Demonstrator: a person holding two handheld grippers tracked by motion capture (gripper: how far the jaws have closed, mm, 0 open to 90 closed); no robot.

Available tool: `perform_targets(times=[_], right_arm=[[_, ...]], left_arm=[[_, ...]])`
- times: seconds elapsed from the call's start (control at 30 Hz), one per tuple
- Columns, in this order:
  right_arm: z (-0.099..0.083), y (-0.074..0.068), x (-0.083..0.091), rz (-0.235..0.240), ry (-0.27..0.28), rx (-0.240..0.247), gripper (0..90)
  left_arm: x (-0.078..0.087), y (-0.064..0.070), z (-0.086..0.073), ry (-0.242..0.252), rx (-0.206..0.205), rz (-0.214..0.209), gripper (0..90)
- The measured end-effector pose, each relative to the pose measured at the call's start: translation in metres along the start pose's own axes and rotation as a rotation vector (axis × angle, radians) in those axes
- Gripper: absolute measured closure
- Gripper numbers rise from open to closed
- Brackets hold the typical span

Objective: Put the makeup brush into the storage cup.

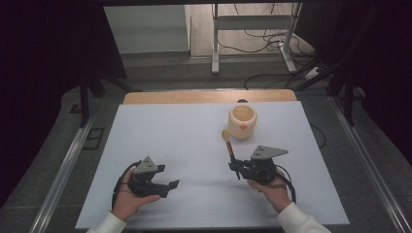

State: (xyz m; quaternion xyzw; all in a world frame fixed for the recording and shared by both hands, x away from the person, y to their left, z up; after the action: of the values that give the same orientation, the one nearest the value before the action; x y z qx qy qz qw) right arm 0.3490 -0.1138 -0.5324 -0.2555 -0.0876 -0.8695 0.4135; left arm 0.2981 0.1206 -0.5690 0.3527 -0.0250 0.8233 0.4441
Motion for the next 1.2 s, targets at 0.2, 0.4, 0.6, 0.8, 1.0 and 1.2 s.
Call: perform_targets(times=[0.2, 0.4, 0.6, 0.8, 1.0, 1.2], right_arm=[[0.000, 0.000, 0.000, -0.001, 0.002, 0.001, 79.9], [0.002, 0.001, 0.000, 0.002, 0.015, -0.007, 79.8], [0.001, -0.002, -0.002, 0.004, 0.008, 0.005, 79.8], [0.002, -0.005, -0.003, 0.010, 0.011, 0.010, 79.8], [0.001, -0.006, -0.004, 0.010, 0.011, 0.018, 79.9], [0.001, -0.008, -0.004, 0.011, 0.009, 0.027, 79.8]], left_arm=[[-0.001, 0.000, 0.000, -0.001, -0.002, -0.001, 19.5], [0.000, 0.004, 0.007, 0.032, 0.007, -0.015, 19.5], [-0.003, 0.024, 0.039, 0.143, -0.007, -0.075, 20.5], [-0.021, 0.051, 0.079, 0.222, -0.047, -0.139, 21.2], [-0.036, 0.058, 0.098, 0.250, -0.037, -0.171, 22.1], [-0.046, 0.061, 0.109, 0.272, -0.026, -0.193, 23.4]])
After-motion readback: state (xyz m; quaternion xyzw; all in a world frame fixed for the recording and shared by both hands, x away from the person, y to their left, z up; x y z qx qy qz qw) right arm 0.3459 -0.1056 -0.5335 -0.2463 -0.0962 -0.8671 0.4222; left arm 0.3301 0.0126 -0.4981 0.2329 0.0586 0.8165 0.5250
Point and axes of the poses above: each handheld gripper's, and its own axes: x roughly backward along the jaws, z roughly out of its top, y roughly to its right, the point moved 10 cm from there along -x, roughly forward along the jaws, and after that the axes turned 9 degrees about -z, right-handed, at the moved point
